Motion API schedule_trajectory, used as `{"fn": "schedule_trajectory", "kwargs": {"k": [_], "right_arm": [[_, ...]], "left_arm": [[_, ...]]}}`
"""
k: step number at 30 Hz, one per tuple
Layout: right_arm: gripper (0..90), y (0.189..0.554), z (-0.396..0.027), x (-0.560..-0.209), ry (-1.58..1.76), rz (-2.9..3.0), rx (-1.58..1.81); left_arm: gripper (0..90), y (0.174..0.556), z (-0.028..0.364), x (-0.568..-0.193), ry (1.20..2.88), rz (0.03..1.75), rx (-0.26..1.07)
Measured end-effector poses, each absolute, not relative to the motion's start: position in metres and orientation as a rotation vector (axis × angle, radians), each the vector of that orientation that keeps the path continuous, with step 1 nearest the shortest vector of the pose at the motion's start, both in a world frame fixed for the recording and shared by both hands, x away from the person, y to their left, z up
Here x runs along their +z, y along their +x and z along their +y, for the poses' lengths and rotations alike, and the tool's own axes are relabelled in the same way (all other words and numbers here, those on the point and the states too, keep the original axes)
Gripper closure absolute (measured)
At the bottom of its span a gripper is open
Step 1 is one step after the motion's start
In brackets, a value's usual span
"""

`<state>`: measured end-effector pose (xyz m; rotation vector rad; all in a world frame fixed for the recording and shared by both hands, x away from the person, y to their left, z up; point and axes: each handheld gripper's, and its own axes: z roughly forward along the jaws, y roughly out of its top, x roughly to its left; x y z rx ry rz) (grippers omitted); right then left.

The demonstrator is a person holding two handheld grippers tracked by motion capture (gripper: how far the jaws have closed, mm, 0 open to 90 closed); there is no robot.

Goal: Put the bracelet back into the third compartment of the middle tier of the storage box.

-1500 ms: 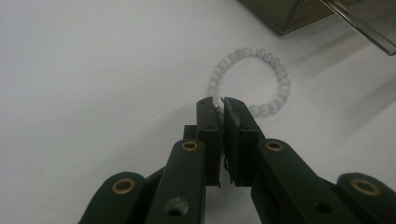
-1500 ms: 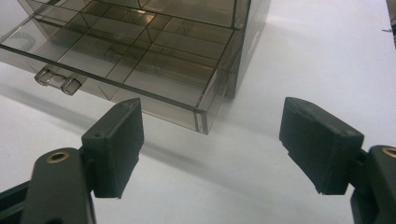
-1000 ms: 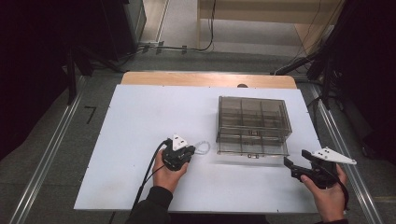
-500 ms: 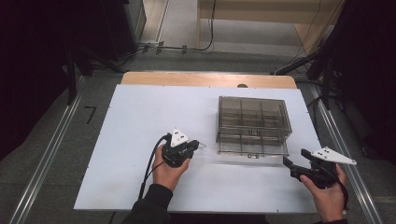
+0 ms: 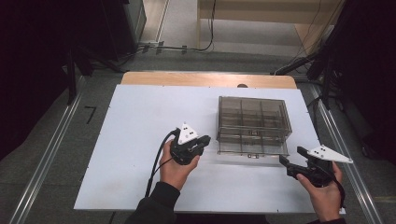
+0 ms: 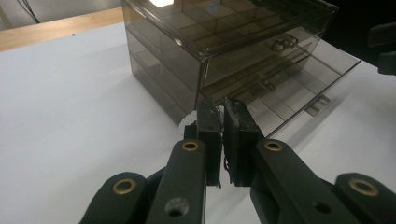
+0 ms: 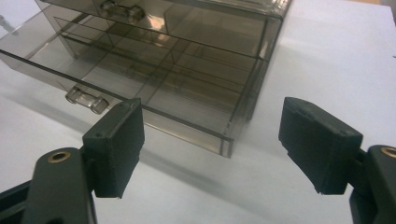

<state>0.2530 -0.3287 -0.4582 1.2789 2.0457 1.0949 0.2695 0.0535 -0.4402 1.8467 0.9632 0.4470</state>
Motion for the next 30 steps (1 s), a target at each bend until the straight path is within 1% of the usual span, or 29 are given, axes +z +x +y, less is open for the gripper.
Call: {"fn": "schedule_trajectory", "kwargs": {"k": [10,25,30], "right_arm": [[22.1,0.256,-0.317,-0.454,1.245,2.047,1.119],[23.9,0.262,-0.276,-0.450,1.121,2.123,1.143],[25.8,0.262,-0.267,-0.450,1.094,2.136,1.147]], "left_arm": [[86.5,0.269,0.044,-0.434,1.830,0.934,0.439],[86.5,0.272,0.018,-0.425,1.819,0.878,0.423],[86.5,0.272,0.011,-0.423,1.824,0.861,0.416]]}}
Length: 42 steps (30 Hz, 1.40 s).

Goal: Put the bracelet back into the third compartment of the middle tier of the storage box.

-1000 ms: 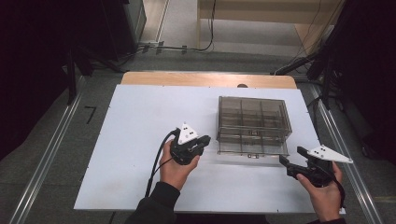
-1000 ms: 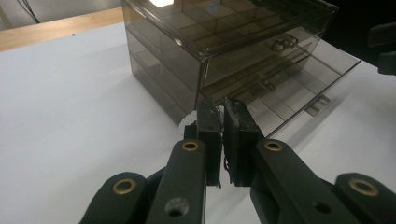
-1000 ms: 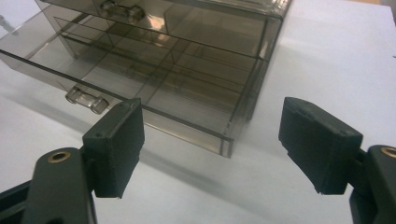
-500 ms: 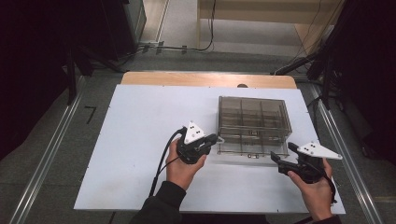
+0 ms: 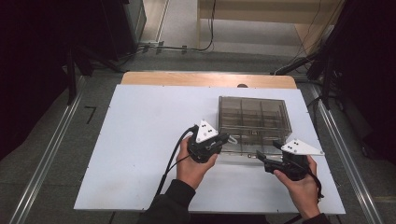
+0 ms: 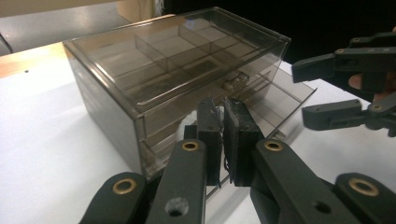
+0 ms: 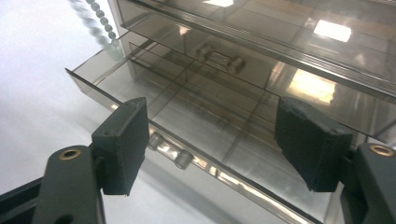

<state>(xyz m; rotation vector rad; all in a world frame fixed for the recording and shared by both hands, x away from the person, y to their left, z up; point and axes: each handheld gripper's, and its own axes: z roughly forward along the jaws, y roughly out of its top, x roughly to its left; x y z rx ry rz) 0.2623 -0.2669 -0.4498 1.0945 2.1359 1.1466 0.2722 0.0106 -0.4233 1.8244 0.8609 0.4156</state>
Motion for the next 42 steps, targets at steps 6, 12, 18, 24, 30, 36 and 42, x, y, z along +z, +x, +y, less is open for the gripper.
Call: {"fn": "schedule_trajectory", "kwargs": {"k": [6,12,18,24,30,36,42], "right_arm": [[28.0,0.263,-0.261,-0.450,1.072,2.150,1.145],[29.1,0.265,-0.256,-0.451,1.063,2.158,1.145],[31.3,0.265,-0.246,-0.451,1.027,2.183,1.149],[37.7,0.267,-0.240,-0.451,1.001,2.195,1.139],[45.2,0.269,-0.236,-0.452,0.979,2.198,1.136],[54.6,0.270,-0.234,-0.452,0.956,2.206,1.143],[69.2,0.270,-0.232,-0.452,0.934,2.220,1.160]], "left_arm": [[86.6,0.274,0.004,-0.423,1.825,0.856,0.410],[86.5,0.277,-0.001,-0.423,1.825,0.859,0.405],[86.5,0.278,-0.005,-0.424,1.837,0.858,0.402],[86.5,0.279,-0.011,-0.425,1.846,0.847,0.393],[86.5,0.278,-0.018,-0.427,1.854,0.836,0.381],[86.5,0.278,-0.023,-0.429,1.859,0.825,0.372],[86.5,0.277,-0.027,-0.430,1.862,0.822,0.364]]}}
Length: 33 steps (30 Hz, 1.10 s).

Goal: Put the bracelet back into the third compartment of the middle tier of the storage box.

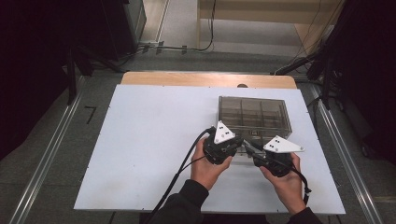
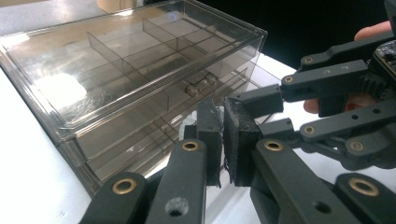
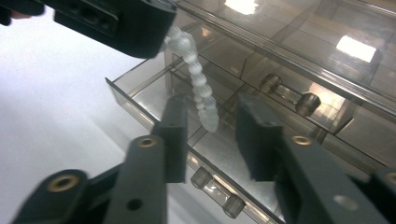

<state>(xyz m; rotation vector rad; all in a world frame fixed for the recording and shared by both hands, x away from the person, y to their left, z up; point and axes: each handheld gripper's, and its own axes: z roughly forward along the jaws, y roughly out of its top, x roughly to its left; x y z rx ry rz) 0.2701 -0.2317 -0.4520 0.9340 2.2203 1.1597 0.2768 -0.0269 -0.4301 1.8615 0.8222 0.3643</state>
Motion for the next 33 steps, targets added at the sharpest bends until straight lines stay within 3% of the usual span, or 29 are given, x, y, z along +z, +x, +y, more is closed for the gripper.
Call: {"fn": "schedule_trajectory", "kwargs": {"k": [5,11,15,19,26,33], "right_arm": [[81.5,0.269,-0.233,-0.450,0.919,2.216,1.163],[83.1,0.268,-0.233,-0.447,0.902,2.201,1.161],[83.4,0.266,-0.235,-0.445,0.903,2.170,1.167],[83.5,0.266,-0.239,-0.443,0.919,2.145,1.172],[83.5,0.266,-0.247,-0.439,0.934,2.098,1.179],[83.5,0.265,-0.262,-0.435,0.986,2.051,1.187]], "left_arm": [[86.5,0.277,-0.027,-0.430,1.865,0.820,0.358],[85.5,0.278,-0.027,-0.431,1.862,0.820,0.368],[66.4,0.278,-0.028,-0.431,1.863,0.834,0.375],[56.9,0.277,-0.029,-0.431,1.863,0.844,0.387],[44.8,0.278,-0.028,-0.431,1.849,0.881,0.404],[38.9,0.276,-0.024,-0.432,1.831,0.896,0.431]]}}
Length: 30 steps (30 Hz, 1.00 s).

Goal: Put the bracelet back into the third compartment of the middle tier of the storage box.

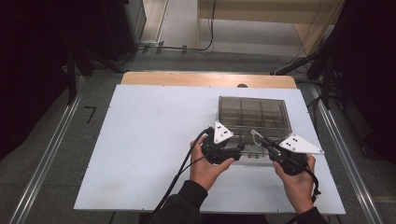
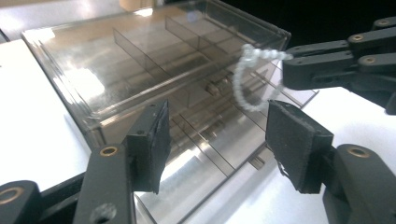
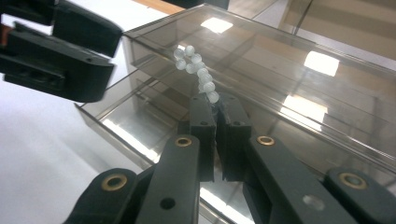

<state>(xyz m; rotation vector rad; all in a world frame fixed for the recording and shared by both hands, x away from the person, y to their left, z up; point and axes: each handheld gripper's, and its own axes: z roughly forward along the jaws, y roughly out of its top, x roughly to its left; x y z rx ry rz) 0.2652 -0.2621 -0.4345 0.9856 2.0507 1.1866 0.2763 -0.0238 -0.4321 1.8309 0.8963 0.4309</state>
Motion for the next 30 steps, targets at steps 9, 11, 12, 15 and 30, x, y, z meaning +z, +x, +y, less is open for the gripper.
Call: {"fn": "schedule_trajectory", "kwargs": {"k": [9,11,12,15,30], "right_arm": [[83.5,0.261,-0.286,-0.434,1.043,2.029,1.171],[83.5,0.260,-0.294,-0.435,1.073,2.030,1.160],[83.5,0.261,-0.296,-0.436,1.082,2.033,1.158],[83.4,0.263,-0.299,-0.439,1.123,2.045,1.150],[83.3,0.276,-0.309,-0.455,1.265,2.112,1.129]], "left_arm": [[30.6,0.277,-0.015,-0.433,1.794,0.904,0.459],[28.2,0.277,-0.014,-0.434,1.790,0.911,0.463],[27.6,0.277,-0.013,-0.434,1.790,0.910,0.465],[26.7,0.277,-0.009,-0.434,1.783,0.918,0.474],[25.8,0.276,0.012,-0.440,1.764,0.963,0.503]]}}
